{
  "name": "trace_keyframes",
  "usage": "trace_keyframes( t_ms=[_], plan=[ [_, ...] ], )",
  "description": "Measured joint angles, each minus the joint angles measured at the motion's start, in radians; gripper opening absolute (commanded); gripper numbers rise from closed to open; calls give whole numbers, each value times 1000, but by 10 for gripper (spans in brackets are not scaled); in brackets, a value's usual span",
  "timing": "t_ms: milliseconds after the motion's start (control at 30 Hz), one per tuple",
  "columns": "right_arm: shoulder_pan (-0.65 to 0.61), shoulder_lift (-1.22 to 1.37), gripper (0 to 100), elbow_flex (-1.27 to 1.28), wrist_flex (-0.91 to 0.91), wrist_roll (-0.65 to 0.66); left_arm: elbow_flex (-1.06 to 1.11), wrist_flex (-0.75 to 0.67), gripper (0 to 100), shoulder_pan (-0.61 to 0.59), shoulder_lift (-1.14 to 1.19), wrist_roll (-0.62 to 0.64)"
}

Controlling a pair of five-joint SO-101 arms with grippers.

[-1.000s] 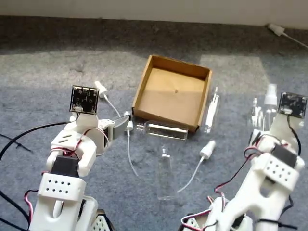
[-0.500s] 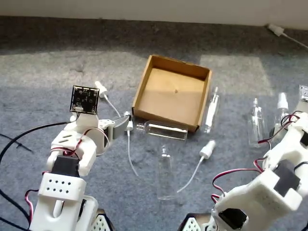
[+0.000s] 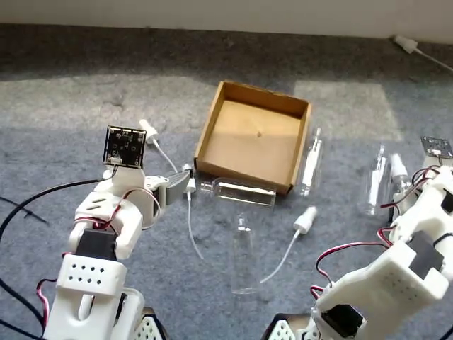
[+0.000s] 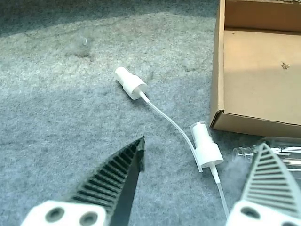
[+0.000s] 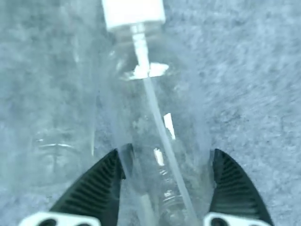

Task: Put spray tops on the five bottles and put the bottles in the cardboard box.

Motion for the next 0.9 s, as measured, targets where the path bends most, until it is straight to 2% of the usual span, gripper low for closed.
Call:
trace_keyframes(
  t_ms=[367,733,900],
  plan=[
    [-5,0,253,-249,244,0,0,0,326,0,0,0],
    [-137,6,254,-290,267,-18,0,0,326,0,0,0],
    [-141,118,254,-381,267,-41,0,0,326,0,0,0]
  ],
)
